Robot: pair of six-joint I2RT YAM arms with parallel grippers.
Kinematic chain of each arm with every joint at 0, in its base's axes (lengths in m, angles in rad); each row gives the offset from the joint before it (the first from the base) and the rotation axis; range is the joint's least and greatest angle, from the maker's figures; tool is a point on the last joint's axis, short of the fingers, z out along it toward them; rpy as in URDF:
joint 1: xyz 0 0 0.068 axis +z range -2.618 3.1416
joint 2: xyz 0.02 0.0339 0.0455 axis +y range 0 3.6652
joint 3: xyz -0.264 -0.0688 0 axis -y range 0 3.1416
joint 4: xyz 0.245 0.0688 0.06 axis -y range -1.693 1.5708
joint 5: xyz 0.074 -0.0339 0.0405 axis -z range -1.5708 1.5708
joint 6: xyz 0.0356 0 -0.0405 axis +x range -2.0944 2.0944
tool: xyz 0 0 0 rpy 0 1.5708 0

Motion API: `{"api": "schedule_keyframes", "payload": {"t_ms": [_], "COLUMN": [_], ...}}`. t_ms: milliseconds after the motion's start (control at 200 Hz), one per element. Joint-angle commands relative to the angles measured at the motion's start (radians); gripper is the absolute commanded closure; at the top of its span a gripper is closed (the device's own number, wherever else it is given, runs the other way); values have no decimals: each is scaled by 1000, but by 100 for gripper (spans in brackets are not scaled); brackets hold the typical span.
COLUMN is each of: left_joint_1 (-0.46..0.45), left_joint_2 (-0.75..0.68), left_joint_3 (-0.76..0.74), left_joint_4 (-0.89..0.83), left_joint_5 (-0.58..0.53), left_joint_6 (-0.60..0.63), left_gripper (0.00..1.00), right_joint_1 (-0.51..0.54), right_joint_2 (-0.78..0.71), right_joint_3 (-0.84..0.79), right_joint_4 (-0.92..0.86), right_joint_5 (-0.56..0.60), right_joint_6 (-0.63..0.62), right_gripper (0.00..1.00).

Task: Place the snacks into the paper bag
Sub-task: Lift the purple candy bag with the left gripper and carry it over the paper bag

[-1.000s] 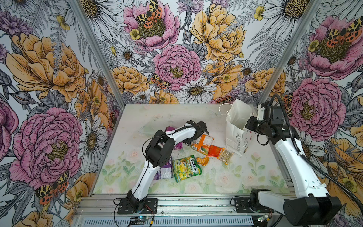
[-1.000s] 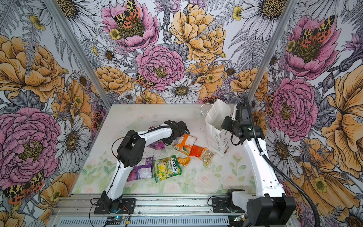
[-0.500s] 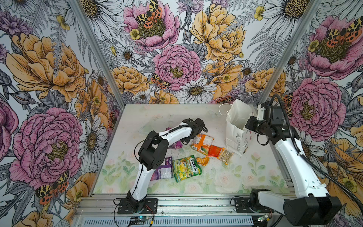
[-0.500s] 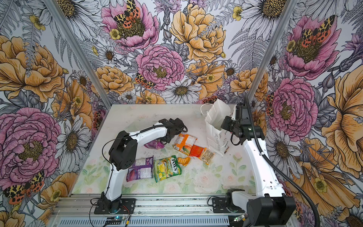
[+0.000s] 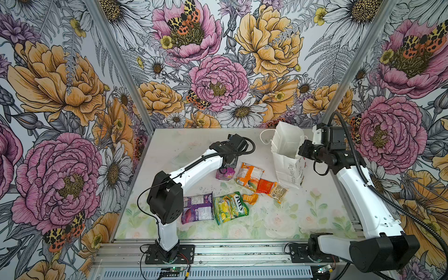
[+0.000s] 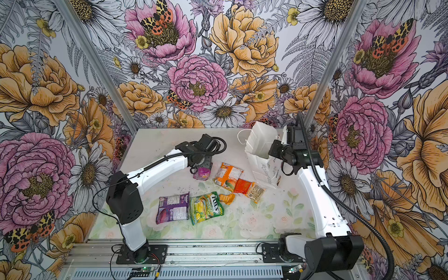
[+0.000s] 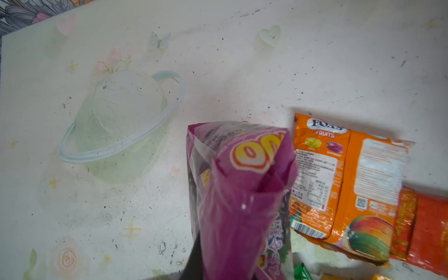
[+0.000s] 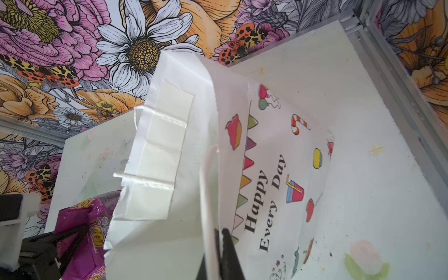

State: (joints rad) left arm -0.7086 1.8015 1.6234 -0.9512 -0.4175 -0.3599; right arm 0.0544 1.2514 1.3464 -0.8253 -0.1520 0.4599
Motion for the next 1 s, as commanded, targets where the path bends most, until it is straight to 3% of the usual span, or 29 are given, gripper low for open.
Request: {"api": "schedule_keyframes", "payload": {"t_ms": [0,135,485,821,996], "left_joint_1": [20,32,4,-29,-88], "left_joint_2": [-140,-228,-511,-472,-428], "left_joint_3": [6,-11,-154,42,129], "left_joint_4": [118,167,466,478,497], "left_joint_5": [56,116,75,232,233], "left_joint_6": [-40,-54,-50,-62,-59], "left_gripper": [100,100,100,100,100], "right_joint_1": [25,49,107,167,197], "right_joint_2": [17,38,38,24,13], "right_joint_3": [52,61,54,38,37], "right_joint_4": [36,36,44,72,91], "right_joint_5": [-14,-21,-34,3,4], "right_joint_6": [-20,-40,-112,-150,-164], "right_gripper": [100,100,100,100,100]}}
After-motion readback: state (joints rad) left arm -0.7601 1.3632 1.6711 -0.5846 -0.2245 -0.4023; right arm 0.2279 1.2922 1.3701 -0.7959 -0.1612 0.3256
